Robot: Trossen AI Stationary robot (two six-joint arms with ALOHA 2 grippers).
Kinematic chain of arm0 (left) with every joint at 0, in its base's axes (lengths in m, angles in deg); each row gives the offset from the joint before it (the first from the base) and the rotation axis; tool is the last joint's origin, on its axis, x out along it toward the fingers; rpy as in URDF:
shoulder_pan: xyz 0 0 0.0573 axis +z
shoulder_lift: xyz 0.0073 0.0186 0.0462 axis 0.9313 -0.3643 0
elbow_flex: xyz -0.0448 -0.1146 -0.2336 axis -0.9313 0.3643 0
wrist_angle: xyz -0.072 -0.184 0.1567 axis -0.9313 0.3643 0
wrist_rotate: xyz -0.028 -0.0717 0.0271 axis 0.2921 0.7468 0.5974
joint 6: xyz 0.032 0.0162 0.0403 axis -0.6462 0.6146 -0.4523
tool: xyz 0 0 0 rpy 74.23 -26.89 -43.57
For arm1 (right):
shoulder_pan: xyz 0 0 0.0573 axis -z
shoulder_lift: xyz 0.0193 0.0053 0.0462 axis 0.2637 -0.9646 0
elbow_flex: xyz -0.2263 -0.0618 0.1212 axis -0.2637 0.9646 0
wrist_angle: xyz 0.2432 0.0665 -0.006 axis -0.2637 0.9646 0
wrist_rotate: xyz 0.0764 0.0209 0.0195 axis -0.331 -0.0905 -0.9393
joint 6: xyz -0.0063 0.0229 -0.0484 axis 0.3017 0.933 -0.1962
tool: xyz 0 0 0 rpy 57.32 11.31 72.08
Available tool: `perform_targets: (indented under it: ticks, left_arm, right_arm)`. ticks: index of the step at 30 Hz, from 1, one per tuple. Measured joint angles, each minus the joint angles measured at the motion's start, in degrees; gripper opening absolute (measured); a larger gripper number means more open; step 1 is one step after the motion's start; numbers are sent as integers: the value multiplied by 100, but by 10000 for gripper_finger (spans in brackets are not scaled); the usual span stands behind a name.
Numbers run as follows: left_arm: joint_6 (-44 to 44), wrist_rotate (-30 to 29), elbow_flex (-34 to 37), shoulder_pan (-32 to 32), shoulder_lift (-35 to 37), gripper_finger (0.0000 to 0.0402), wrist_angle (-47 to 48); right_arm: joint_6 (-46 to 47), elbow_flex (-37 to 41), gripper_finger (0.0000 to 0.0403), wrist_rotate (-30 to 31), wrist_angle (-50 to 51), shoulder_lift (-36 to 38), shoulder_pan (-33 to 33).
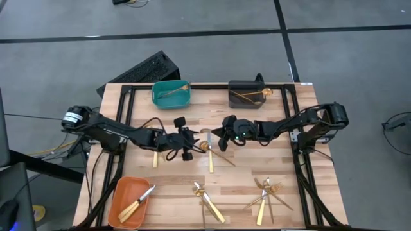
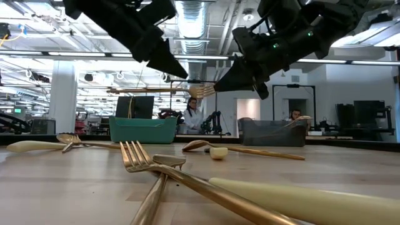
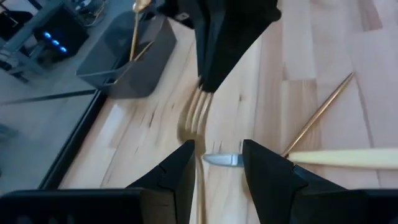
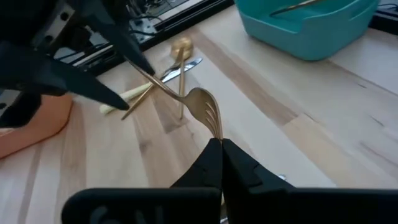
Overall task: Sort silverware by color (type)
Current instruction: Put the gold fork into the green bin
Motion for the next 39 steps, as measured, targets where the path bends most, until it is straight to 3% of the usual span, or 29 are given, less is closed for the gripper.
perform_targets:
  ticks: [5,12,15,21,27,34,37,39]
  left_arm:
    - [19,-341,-53,72,4,121,382]
    - [21,-282,-53,124,4,117,590]
    - [25,-247,-51,147,4,94,647]
    - [79,-150,-51,334,4,12,831]
    - [-214,-15,-51,668,4,6,782]
    - [-918,-783,14,1739,12,5,-442]
    - [-1265,-312,111,2396,11,4,-1060]
    - [-1466,343,115,2934,11,4,-1245]
  right_arm:
    - [14,-2,18,61,-128,0,2]
    - [61,-2,19,62,-196,0,4]
    - [59,-4,19,61,-217,-1,4]
    - [37,-6,20,88,-340,-2,6]
    - [-48,-9,27,204,-435,-7,15]
    - [-110,-11,81,948,-200,-4,-16]
    - [-105,-11,101,1093,7,-4,17]
    - [-74,-9,113,1119,172,-4,-14]
